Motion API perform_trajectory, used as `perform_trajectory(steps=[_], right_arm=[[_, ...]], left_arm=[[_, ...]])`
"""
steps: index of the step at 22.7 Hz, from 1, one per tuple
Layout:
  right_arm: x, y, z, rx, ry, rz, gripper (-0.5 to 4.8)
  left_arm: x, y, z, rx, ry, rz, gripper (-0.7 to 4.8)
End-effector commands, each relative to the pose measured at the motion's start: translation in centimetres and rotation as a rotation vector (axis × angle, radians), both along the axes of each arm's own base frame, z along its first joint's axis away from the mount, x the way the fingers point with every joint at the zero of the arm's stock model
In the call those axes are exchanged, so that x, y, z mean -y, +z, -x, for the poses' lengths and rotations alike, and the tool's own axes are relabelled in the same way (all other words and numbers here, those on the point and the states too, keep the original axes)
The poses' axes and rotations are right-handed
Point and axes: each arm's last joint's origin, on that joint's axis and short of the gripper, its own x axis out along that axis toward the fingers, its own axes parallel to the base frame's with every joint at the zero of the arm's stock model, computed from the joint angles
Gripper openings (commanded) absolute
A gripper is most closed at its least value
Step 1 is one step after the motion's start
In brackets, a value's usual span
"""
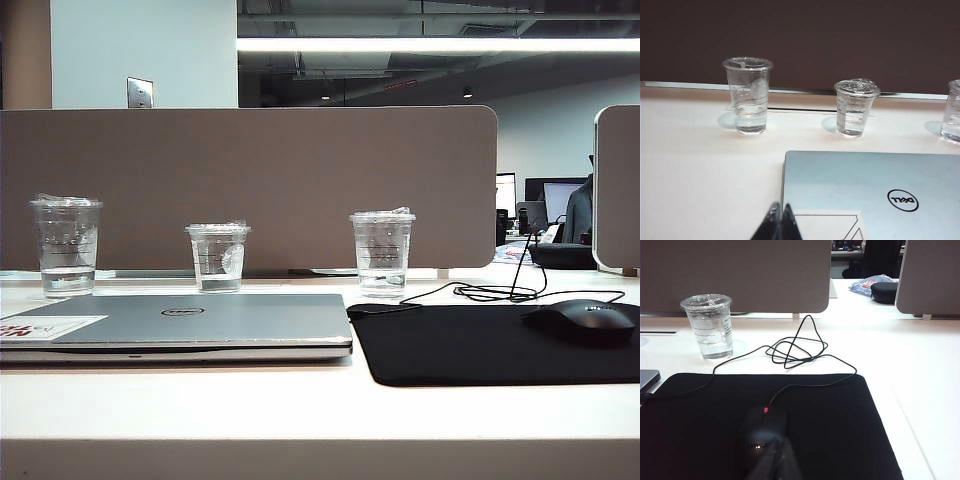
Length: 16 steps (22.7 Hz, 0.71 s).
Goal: Pick up the coffee cup on the right and place it on the right side of the laptop.
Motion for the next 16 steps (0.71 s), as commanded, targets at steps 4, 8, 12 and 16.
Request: perform_trajectory(steps=[4, 8, 12, 16], right_arm=[[0.0, 5.1, 1.0, 0.117, 0.006, -0.054, -0.05], [-0.2, 7.0, 0.5, 0.118, 0.074, -0.048, -0.05], [-0.5, 8.0, -1.5, 0.094, 0.181, -0.045, -0.05], [-1.0, 8.4, -3.7, 0.080, 0.218, -0.046, -0.05]], left_arm=[[0.0, 5.4, 1.5, 0.123, -0.012, 0.029, -0.06], [0.2, 8.2, 1.5, 0.125, -0.093, 0.040, -0.06], [0.5, 10.8, -0.2, 0.049, -0.184, 0.066, -0.06], [0.9, 13.0, -2.2, -0.012, -0.275, 0.065, -0.06]])
